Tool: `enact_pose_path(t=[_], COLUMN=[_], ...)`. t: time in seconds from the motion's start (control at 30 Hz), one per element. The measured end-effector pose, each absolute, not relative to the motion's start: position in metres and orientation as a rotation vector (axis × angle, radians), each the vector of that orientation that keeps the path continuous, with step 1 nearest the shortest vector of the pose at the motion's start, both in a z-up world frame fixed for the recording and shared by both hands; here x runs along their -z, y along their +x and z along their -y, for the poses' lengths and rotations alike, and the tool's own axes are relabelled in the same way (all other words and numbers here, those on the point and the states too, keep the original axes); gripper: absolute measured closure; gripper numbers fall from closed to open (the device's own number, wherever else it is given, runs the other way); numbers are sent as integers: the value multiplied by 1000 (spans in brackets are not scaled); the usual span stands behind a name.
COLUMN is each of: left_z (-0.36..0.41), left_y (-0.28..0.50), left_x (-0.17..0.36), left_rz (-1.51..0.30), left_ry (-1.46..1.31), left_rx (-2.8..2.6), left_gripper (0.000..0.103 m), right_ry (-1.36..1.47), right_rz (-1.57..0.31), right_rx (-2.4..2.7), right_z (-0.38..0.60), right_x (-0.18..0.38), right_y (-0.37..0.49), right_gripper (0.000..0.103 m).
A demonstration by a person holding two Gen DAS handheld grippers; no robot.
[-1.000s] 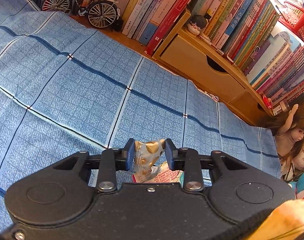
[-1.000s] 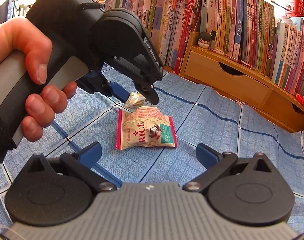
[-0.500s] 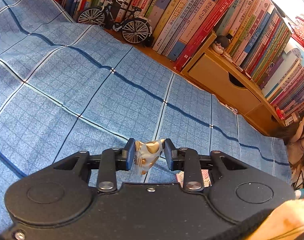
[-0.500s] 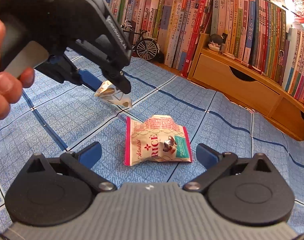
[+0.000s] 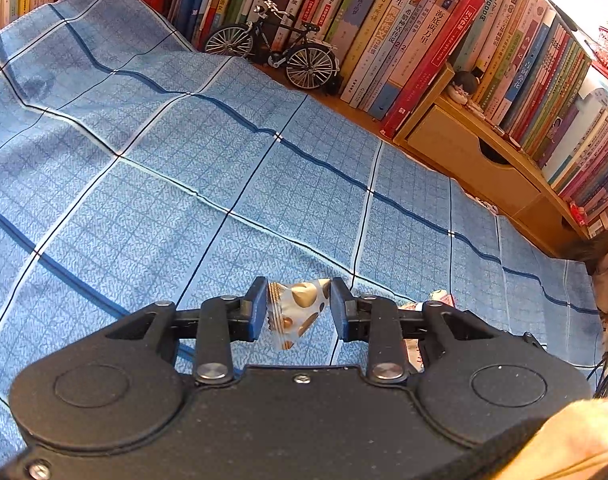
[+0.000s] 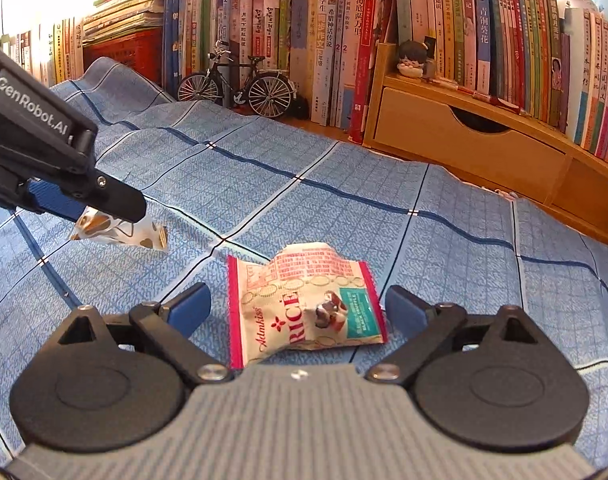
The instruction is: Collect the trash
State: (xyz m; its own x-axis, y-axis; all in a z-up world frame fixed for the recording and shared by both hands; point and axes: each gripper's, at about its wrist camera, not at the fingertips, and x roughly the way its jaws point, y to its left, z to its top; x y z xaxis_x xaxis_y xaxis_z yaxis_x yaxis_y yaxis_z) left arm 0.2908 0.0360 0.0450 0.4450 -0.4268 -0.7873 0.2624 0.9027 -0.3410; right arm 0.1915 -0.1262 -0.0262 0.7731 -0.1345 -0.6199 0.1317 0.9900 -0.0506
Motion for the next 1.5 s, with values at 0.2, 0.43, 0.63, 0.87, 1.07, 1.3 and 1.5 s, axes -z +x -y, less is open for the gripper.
enact_pose_path(t=[0.2,0.43,0.63,0.87,1.07,1.3,1.5], left_z=[-49,-58,-66,-71,-54,-26,-15], left_y=[275,262,250,233,236,242,248], left_x=[-47,-49,-54,-51,-39,-22,-20], left_rz=[-1019,-1013,-991,-995,-1010,-1009,-961], left_ry=[-197,-199,-234,-224,-171,-41,-24], left_rx=[392,374,351,362,369,380,383], left_gripper=[72,72,72,66,45,33,41], right_ry=[17,10,-1,-33,-51,-96,-116], right_rz=[-688,-664,-635,-604,-587,-584,-593], right_rx=[159,157,129,81,81,99,120], right_z=[127,127,122,109,107,111,116], right_x=[29,21,11,0,-9,-16,-17], right_y=[190,182,176,162,140,115,102], right_gripper=[27,36,36,36,36,36,36])
